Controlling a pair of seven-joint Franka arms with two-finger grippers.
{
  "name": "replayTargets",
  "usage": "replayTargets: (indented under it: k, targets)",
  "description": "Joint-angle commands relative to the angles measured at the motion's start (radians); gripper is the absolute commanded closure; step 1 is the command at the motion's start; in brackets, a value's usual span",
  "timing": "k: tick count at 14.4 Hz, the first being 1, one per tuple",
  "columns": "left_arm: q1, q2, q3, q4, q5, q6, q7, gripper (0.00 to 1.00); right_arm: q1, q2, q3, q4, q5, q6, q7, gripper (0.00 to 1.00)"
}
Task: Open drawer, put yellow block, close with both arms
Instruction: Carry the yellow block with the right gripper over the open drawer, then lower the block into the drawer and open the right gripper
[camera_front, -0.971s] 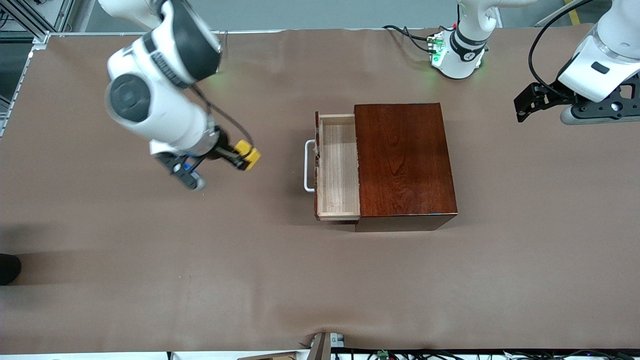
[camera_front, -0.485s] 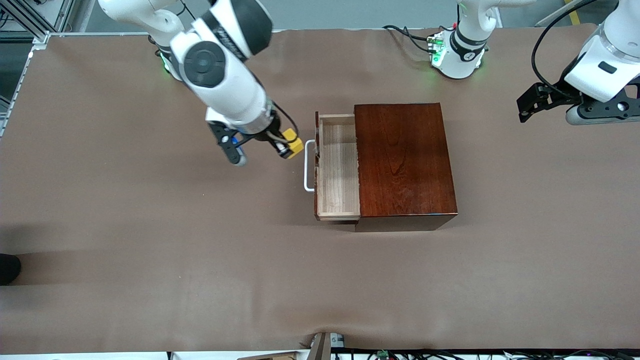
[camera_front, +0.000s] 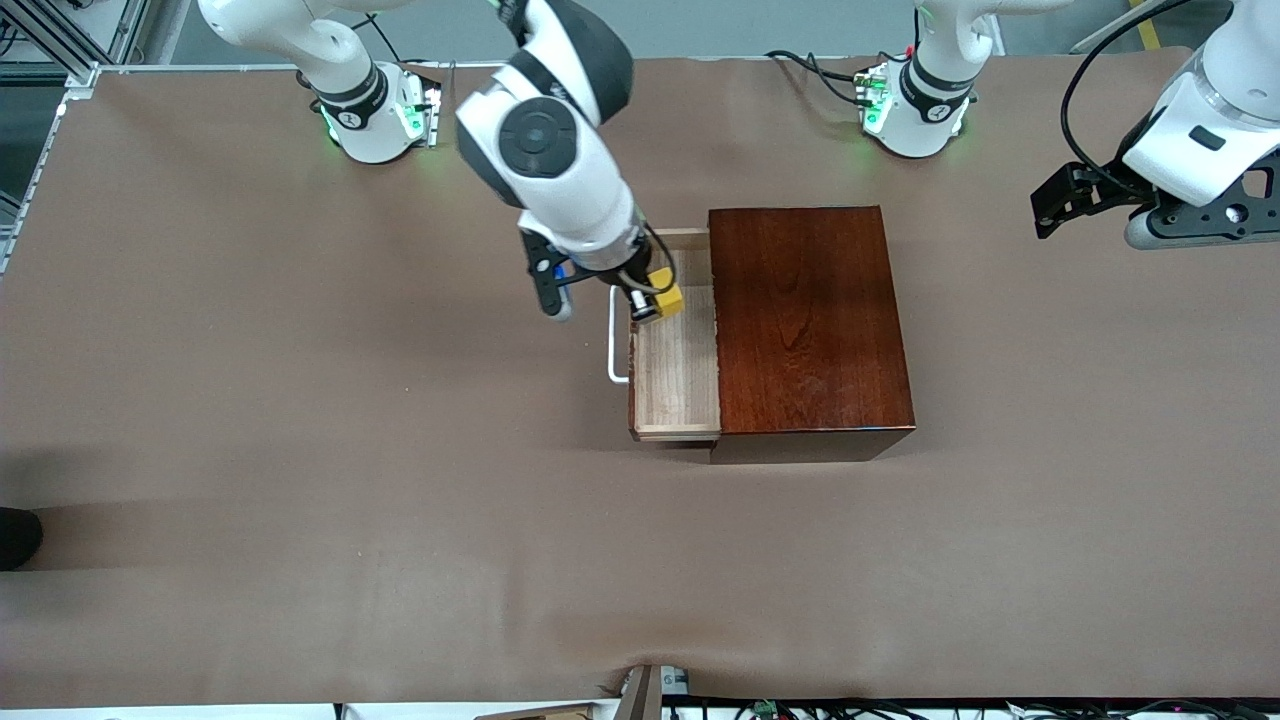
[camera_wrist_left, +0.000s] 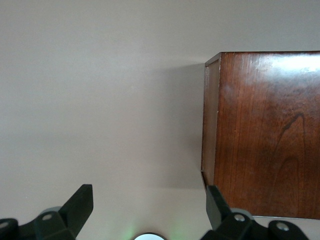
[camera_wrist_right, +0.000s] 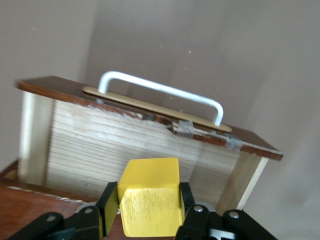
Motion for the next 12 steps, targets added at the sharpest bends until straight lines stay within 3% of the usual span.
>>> replayTargets:
  k: [1,12]
  targets:
    - [0.02,0.0,-0.006,0.012,-0.019,-0.015,0.024,0.0,0.042,0.049,-0.014,0.049,-0.037,-0.011,0.102,0.82]
    - [0.017,0.015,-0.003,0.015,-0.012,-0.011,0.03,0.0,0.056,0.138,-0.017,0.045,-0.101,0.048,0.173,0.75]
